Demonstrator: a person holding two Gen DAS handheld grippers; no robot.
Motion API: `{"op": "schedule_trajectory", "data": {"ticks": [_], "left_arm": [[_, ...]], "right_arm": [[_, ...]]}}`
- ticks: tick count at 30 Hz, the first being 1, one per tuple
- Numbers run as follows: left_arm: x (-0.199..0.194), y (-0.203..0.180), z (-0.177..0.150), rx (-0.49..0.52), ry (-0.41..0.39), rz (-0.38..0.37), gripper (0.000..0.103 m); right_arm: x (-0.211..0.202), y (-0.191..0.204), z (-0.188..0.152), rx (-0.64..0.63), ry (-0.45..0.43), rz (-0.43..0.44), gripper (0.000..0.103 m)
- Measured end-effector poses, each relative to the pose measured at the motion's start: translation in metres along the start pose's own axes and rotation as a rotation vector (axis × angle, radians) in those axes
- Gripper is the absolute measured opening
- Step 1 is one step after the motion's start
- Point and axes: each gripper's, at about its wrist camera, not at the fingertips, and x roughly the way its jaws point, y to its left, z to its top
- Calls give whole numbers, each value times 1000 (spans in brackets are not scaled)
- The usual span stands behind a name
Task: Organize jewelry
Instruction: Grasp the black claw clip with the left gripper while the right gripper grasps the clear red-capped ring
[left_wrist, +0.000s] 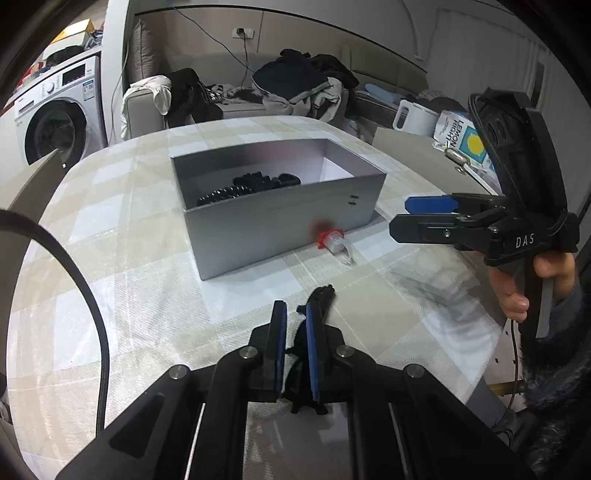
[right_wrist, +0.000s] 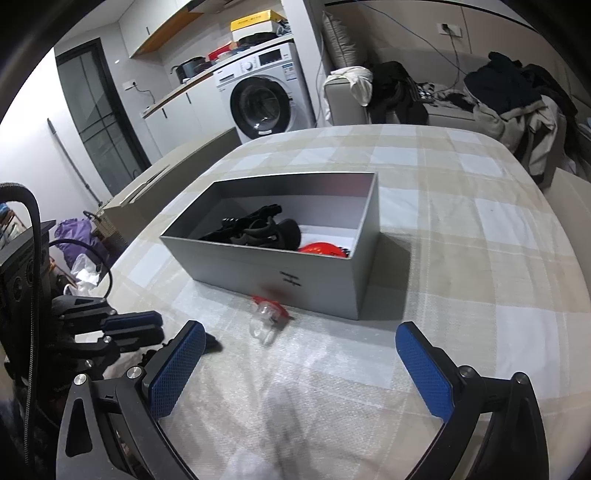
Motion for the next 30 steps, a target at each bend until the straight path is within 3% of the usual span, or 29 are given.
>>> {"op": "schedule_trajectory", "data": {"ticks": [2, 4, 10, 18, 24, 27, 30], "left_arm": [[4, -3, -1, 5, 19, -2, 18], [6, -3, -1, 12, 35, -1, 21], [13, -3, -5, 18, 78, 8, 21], [13, -4, -6, 19, 72, -4, 21], [13, -9, -8, 54, 63, 26, 21], [13, -6, -7, 41, 61, 17, 21], [12, -8, -9, 45, 62, 11, 13]], "right_arm": [[4, 3, -1, -9, 25, 17, 101], [9, 6, -3, -20, 47, 52, 77], [18, 17, -2, -35, 75, 107, 46], [39, 28, 3, -72, 103, 34, 41], [46, 35, 3, -124, 107, -36, 17], [39, 37, 0, -147, 88, -35, 17], [26, 36, -1, -145, 66, -16, 17]]}}
